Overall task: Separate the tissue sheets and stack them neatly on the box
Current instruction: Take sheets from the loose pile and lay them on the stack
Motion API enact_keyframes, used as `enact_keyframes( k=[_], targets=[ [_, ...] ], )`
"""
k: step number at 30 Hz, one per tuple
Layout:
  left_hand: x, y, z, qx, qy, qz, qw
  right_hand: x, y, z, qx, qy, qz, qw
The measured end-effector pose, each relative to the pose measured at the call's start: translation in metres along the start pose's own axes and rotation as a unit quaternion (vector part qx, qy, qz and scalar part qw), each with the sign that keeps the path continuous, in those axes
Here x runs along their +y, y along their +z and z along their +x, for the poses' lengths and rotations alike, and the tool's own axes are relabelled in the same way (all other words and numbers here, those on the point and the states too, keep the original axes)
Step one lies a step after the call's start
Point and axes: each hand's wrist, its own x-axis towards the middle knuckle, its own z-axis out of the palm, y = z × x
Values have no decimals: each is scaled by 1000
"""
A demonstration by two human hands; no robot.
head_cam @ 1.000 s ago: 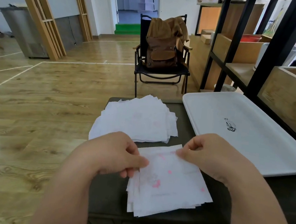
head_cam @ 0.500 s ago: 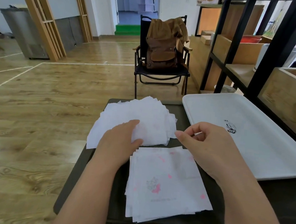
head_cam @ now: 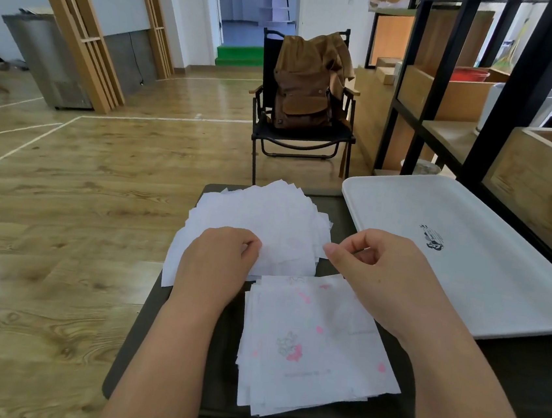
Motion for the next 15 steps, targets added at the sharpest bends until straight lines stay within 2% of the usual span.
enact_keyframes(
  k=[3, 7, 11, 15],
  targets=[
    [0, -2, 0, 6, 1, -56, 998, 0, 0, 0, 2, 0, 2, 1000],
    [-3, 2, -2, -104, 22, -62, 992, -2, -1, -1, 3, -1, 2, 1000],
    [0, 5, 0, -78, 27, -37, 996, -3, -1, -1, 3, -3, 0, 1000],
    [2, 4, -1, -11, 22, -34, 999, -3, -1, -2, 4, -7, -3, 1000]
  ],
)
